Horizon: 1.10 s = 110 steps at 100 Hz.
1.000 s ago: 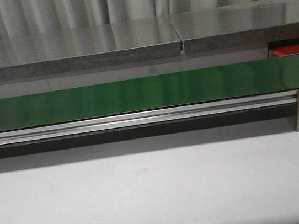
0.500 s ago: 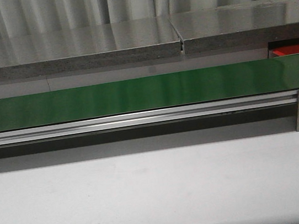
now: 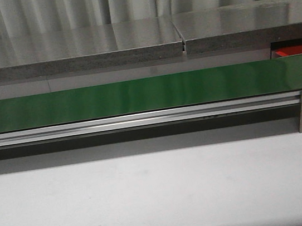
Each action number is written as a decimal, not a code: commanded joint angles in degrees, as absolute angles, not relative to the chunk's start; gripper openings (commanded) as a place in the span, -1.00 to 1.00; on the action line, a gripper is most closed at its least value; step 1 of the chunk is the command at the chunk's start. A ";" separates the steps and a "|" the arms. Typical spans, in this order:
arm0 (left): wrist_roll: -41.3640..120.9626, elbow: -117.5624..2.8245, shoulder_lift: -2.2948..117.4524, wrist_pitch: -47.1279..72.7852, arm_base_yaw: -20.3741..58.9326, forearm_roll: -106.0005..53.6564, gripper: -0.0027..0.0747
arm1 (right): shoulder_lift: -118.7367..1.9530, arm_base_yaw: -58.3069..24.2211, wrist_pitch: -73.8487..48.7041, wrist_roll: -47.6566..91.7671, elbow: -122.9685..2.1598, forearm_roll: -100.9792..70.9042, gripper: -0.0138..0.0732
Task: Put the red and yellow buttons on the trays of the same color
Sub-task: 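Lower the red button into the red tray and open the right gripper, then raise the right gripper away from the red tray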
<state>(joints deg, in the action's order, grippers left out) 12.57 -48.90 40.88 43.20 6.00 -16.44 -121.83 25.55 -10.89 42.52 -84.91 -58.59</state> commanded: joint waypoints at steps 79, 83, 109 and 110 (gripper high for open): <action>12.11 -50.45 40.90 39.39 6.40 -17.62 -0.98 | -109.73 25.87 -14.98 43.86 -84.78 -56.83 0.64; 12.11 -50.45 40.90 39.39 6.40 -17.62 -0.98 | -108.68 25.87 -14.98 43.86 -84.07 -56.18 0.64; 12.11 -50.45 40.90 39.39 6.40 -17.62 -0.98 | -99.62 24.41 -14.47 45.15 -75.62 -54.27 0.55; 12.11 -50.45 40.90 39.39 6.40 -17.62 -0.98 | -99.40 24.32 -14.47 45.35 -75.14 -54.23 0.54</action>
